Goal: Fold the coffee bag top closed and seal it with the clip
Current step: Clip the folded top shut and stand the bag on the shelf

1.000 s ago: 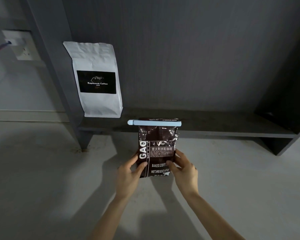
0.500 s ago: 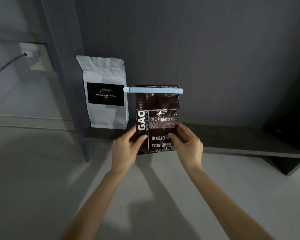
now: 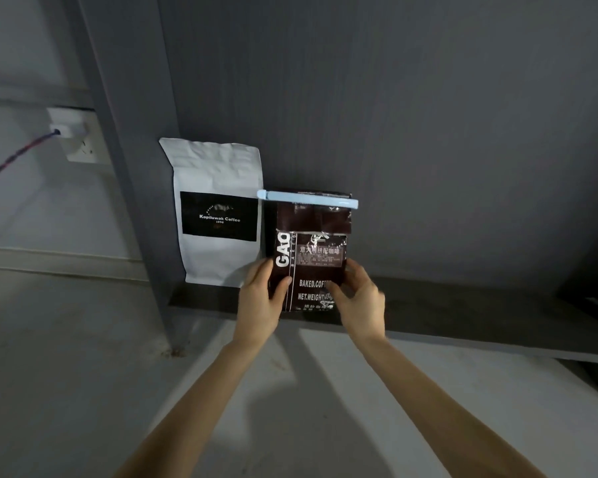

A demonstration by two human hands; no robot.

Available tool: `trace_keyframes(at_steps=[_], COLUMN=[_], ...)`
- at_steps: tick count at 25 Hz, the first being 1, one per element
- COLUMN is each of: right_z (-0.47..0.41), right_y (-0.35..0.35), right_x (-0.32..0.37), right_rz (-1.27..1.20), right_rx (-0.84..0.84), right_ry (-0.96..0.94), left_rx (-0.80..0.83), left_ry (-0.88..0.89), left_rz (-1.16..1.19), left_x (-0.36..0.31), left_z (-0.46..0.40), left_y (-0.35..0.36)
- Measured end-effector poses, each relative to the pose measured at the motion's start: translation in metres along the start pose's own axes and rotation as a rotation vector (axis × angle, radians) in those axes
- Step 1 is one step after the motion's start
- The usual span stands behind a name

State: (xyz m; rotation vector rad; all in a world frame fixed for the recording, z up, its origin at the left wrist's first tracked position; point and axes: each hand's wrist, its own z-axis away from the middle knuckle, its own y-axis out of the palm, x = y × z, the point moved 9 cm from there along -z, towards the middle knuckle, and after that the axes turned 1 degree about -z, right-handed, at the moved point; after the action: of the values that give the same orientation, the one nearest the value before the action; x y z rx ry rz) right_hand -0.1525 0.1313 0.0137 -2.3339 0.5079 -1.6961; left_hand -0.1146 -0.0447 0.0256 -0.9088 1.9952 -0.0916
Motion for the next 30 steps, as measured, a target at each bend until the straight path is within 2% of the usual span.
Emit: trace_keyframes(at_steps=[2,6,11,18,23,27,30], right_z=[0.003,0.002,-0.003,-0.018,-0.013,-0.009,-0.008], right_y=[0.007,0.010,0.017,0.025,0.025,0.027,0.032], right_x=[-0.005,-0.012,-0.014,-0.017,-0.018,-0.018,-0.015], right_rz=[0.057,0.016,0.019,0.033,0.017,0.051,0.092], right_rx=[0.020,0.030,0.000,0.032,0.029,0.075,0.173], right_ry=[-0.042,-0.080,-0.107,-0.101,-0.117,-0.108,-0.098], left_rx=[-0.010,-0.011,-0.060,-0.029,-0.036,-0.017,0.028], left_ry=[-0.026,-0.069,-0.108,-0.150,-0.159,-0.171,-0.185], left_rz=[0.020,0.064,0.002,-0.101,-0.093,-0.067,-0.033], left_x=[0.008,0.025,0.034,0.042,0.041,0.040,0.037], left_z=[0.004,0.019,0.017,0.004,0.007,0.007,0.009], left_y=[0.005,0.008,0.006,0.007,0.007,0.008,0.008])
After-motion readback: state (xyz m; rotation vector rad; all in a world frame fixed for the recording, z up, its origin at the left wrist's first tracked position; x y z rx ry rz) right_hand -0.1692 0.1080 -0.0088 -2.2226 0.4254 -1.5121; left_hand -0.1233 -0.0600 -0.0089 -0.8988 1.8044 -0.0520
